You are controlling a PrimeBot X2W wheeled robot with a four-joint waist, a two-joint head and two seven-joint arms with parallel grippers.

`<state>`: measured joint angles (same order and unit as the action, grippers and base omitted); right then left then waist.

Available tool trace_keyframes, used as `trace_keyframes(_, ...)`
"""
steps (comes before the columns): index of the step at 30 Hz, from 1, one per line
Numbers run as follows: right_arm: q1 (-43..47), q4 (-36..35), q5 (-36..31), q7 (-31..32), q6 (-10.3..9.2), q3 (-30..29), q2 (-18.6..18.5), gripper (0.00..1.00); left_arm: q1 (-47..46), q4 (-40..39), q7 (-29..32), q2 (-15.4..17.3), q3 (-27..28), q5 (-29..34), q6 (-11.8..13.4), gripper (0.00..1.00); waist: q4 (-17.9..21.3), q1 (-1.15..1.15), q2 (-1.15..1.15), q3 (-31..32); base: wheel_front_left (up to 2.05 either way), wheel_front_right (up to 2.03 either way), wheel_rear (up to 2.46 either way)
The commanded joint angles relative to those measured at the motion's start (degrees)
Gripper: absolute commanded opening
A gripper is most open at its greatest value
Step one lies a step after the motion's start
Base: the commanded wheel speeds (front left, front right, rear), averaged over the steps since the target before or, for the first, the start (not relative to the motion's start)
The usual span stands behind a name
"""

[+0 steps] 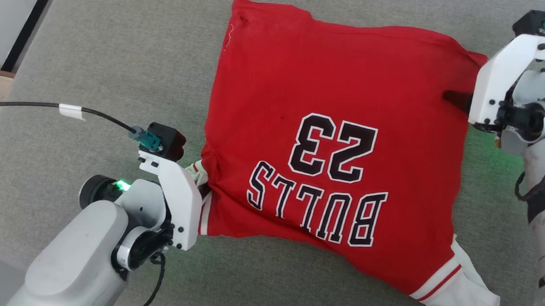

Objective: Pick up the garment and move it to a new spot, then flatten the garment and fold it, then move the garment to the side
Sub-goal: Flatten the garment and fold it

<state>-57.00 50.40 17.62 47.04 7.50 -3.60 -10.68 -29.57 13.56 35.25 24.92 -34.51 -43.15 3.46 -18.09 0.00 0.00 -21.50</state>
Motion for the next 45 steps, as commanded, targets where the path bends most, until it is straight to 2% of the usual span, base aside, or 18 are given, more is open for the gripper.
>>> trace_keyframes(1, 1.4, 4.2, -0.5, 1.6, -0.01, -0.9, 0.9, 1.00, 0.0, 1.4, -0.1, -0.5, -0.5, -0.4, -0.4, 0.00, -0.6, 0.00, 0.00, -0.1, 0.00, 0.00, 0.00)
trace_keyframes(4, 2.1, 8.0, -1.8, 2.4, -0.01, 0.6, 1.6, 1.00, -0.5, 2.7, -0.6, -0.9, -0.6, -0.7, -0.9, 0.00, -1.0, 0.00, 0.00, -0.1, 0.00, 0.00, 0.00)
trace_keyframes(5, 2.3, 8.4, -2.4, 1.9, 0.00, 1.7, 1.7, 0.43, -0.6, 3.1, -0.7, -1.0, -0.6, -0.8, -1.0, 0.00, -1.1, 0.00, 0.00, -0.1, 0.00, 0.00, 0.00)
trace_keyframes(6, 2.3, 8.4, -2.5, 1.5, 0.00, 3.1, 1.8, 0.00, -0.8, 3.5, -0.8, -1.1, -0.6, -0.8, -1.2, 0.00, -1.1, 0.00, 0.00, -0.1, 0.00, 0.00, 0.00)
trace_keyframes(8, 2.1, 7.4, -0.5, 0.2, 0.07, 4.7, 2.2, 0.00, -0.9, 4.2, -1.1, -1.2, -0.5, -1.0, -1.4, 0.00, -1.0, 0.00, 0.00, 0.1, 0.00, 0.00, 0.00)
trace_keyframes(10, 1.3, 5.8, 0.4, -1.5, 0.04, 6.4, 1.1, 0.00, -0.9, 4.9, -1.5, -0.9, -0.3, -1.2, -1.5, 0.00, -0.6, 0.00, 0.00, 0.5, 0.00, 0.00, 0.00)
trace_keyframes(16, 2.7, -1.8, 8.7, -1.0, 0.01, 14.9, -2.1, 0.00, 0.5, 5.5, -2.5, 0.8, 1.2, -1.6, -1.2, 0.00, 1.5, 0.00, 0.00, 2.4, 0.00, 0.00, 0.00)
trace_keyframes(17, 2.7, -1.8, 8.7, -1.0, 0.01, 14.9, -2.1, 0.00, 0.5, 5.5, -2.5, 0.8, 1.2, -1.6, -1.2, 0.00, 1.5, 0.00, 0.00, 2.4, 0.00, 0.00, 0.00)
trace_keyframes(23, 9.0, -14.4, 18.5, 1.1, 0.00, 22.0, -8.2, 0.00, 3.0, 4.6, -2.8, 3.6, 2.8, -2.6, -0.1, 0.00, 4.6, 0.00, 0.00, 4.3, 0.00, 0.00, 0.00)
trace_keyframes(28, 16.4, -25.2, 25.2, 4.2, 0.00, 24.4, -13.3, 0.00, 4.8, 2.7, -2.3, 5.5, 3.7, -3.1, 1.1, 0.00, 7.0, 0.00, 0.00, 5.3, 0.00, 0.00, 0.00)
trace_keyframes(31, 21.7, -31.6, 27.6, 6.4, 0.00, 24.4, -15.8, 0.00, 5.7, 1.5, -1.9, 6.2, 3.8, -3.2, 1.7, 0.00, 8.3, 0.00, 0.00, 5.8, 0.00, 0.00, 0.00)
trace_keyframes(36, 31.7, -42.4, 28.9, 9.5, 0.00, 21.4, -17.4, 0.00, 7.0, -0.4, -1.2, 7.2, 4.0, -3.6, 2.7, 0.00, 10.1, 0.00, 0.00, 6.5, 0.00, 0.00, 0.00)
trace_keyframes(41, 42.8, -51.1, 26.5, 11.6, 0.00, 16.0, -15.4, 0.00, 7.6, -1.9, -0.7, 7.6, 3.9, -3.6, 3.5, 0.00, 11.0, 0.00, 0.00, 6.4, 0.00, 0.00, 0.00)
trace_keyframes(45, 49.6, -53.5, 23.1, 10.8, 0.00, 12.1, -11.6, 0.00, 7.3, -2.5, -0.7, 7.4, 3.7, -3.4, 3.8, 0.00, 11.2, 0.00, 0.00, 5.9, 0.00, 0.00, 0.00)
